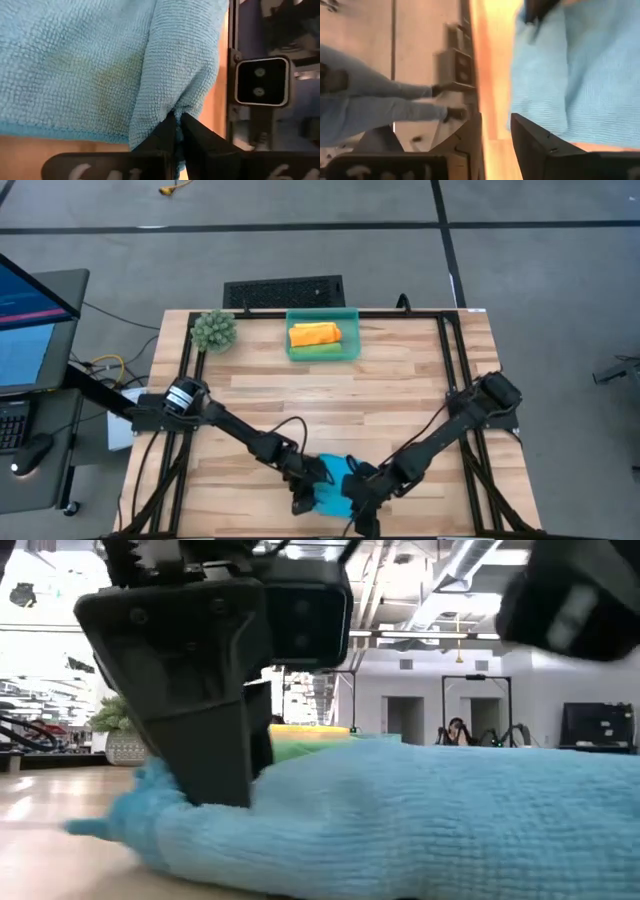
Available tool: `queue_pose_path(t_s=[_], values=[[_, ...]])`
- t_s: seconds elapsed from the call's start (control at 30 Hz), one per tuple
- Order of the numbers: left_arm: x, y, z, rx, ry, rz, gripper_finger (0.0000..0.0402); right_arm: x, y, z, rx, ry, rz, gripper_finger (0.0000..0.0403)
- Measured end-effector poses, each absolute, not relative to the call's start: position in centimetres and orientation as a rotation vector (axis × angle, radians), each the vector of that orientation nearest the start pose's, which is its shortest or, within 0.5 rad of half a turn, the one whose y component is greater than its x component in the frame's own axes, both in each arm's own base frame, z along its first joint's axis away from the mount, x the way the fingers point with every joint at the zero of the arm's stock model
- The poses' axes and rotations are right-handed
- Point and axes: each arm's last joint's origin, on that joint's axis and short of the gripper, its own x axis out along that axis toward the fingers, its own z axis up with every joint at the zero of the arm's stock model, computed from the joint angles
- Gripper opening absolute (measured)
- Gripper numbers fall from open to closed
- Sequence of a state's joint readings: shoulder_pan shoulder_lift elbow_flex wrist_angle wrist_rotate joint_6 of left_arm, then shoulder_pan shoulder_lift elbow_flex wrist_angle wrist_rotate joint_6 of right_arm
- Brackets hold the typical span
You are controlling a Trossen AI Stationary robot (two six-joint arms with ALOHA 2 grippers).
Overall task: Roll microfiber towels into tight, uniform cylinder then place into a basket
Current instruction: Roll the blue towel
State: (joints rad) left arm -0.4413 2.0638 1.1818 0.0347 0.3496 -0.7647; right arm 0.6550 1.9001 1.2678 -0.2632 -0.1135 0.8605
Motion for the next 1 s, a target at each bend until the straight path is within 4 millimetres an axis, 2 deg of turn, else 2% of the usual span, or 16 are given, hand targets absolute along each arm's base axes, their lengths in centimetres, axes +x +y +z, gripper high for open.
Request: queue_pose_path(t_s=[0.17, 0.3, 0.63, 0.87, 1.0], values=[[37.0, -17.3, 11.4, -0.8, 1.176, -0.37, 0.0005, 29.7, 25.0, 21.5, 0.441, 0.981, 0.286, 0.0116], [37.4, -16.3, 11.4, -0.892, 1.208, -0.347, 0.0005, 29.0, 25.3, 22.5, 0.421, 0.957, 0.313, 0.0111], [38.5, -13.2, 11.7, -1.062, 1.274, -0.404, 0.0003, 28.2, 25.2, 21.5, 0.36, 1.039, 0.254, 0.0091], [38.7, -12.1, 11.9, -1.195, 1.352, -0.44, 0.0004, 27.8, 24.4, 21.1, 0.197, 1.051, 0.188, 0.0071], [38.7, -11.8, 12.0, -1.262, 1.386, -0.418, 0.0004, 28.4, 23.8, 21.0, 0.153, 1.049, 0.209, 0.0069]])
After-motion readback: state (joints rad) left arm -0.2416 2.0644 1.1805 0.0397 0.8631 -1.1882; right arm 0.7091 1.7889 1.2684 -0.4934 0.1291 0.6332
